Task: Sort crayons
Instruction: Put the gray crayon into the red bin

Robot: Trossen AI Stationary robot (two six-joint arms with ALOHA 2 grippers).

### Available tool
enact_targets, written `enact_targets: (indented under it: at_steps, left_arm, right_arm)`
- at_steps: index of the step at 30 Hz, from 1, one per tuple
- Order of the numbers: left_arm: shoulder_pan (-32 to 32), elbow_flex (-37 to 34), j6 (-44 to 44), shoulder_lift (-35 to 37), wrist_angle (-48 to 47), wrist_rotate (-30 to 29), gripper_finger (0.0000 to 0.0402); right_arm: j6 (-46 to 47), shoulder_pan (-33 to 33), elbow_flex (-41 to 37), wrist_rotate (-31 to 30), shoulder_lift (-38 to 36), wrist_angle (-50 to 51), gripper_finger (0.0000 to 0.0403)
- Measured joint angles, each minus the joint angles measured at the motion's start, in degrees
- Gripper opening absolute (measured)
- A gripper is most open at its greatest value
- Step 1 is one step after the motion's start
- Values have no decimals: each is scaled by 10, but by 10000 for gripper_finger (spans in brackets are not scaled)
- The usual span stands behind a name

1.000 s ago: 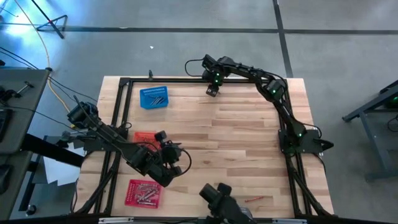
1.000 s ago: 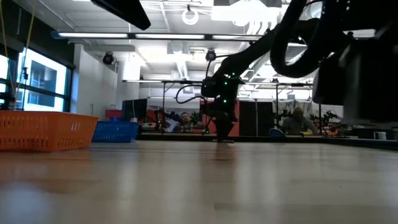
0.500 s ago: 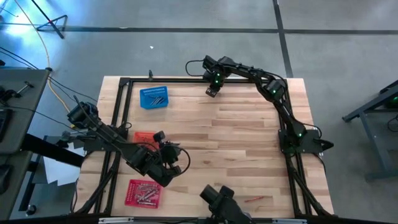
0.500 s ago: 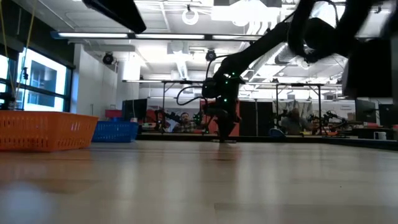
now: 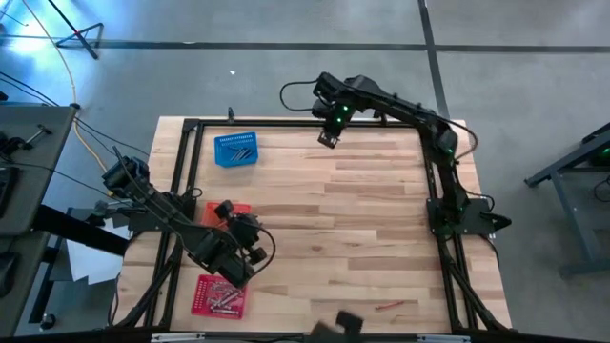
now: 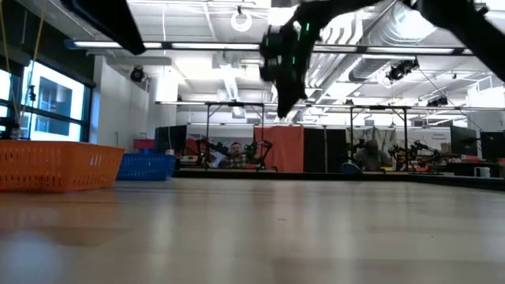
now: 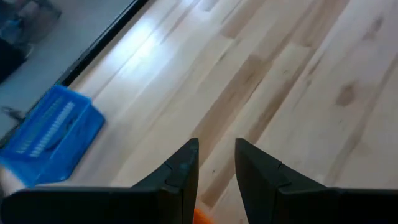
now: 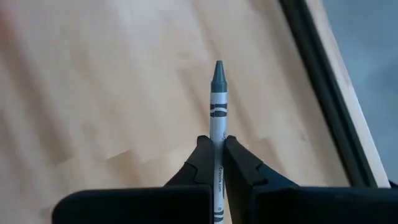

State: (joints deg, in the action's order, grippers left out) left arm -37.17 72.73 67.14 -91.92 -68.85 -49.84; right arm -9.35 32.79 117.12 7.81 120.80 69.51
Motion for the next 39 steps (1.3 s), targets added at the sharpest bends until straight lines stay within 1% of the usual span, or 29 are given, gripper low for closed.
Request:
enact_targets:
  at_steps: [4, 7, 9, 11, 13, 17, 20, 23, 26, 29, 33, 37, 39]
  left_arm:
    - [-14, -18, 45, 0, -43, -4, 90]
    - [-25, -53, 98, 0, -63, -2, 90]
    - [-30, -81, 130, 0, -59, -3, 90]
    - [-36, -109, 142, 0, -49, -19, 90]
    - [-39, -129, 143, 0, -31, -65, 90]
    - [-38, -138, 143, 0, -11, -198, 90]
    - [-37, -131, 134, 0, 1, -259, 90]
    - [-38, -122, 110, 0, 49, -311, 90]
    - [-39, -115, 63, 0, 130, -360, 90]
    - [-41, -113, -30, 0, 232, -399, 90]
    - [-45, -113, -187, 0, 358, -402, 90]
    - [-54, -113, -347, 0, 469, -394, 90]
    - [-64, -113, -413, 0, 519, -392, 90]
  right_arm:
    - [2, -68, 1, -3, -57, 34, 1]
    - [10, -140, 0, -3, -99, 54, 1]
    - [29, -194, 1, -18, -121, 63, 1]
    - [48, -252, 1, -49, -136, 63, 1]
    - [69, -309, 1, -90, -146, 63, 1]
    - [115, -413, 1, -197, -152, 62, 1]
    - [161, -467, 1, -264, -152, 66, 1]
    - [190, -511, 1, -334, -151, 51, 1]
    - [200, -543, 0, -400, -151, 17, 1]
    - [188, -563, -31, -419, -152, -62, 1]
    - [174, -575, -89, -421, -152, -138, 1]
    - [195, -578, -146, -473, -155, -158, 1]
    - [221, -572, -184, -479, -165, -200, 1]
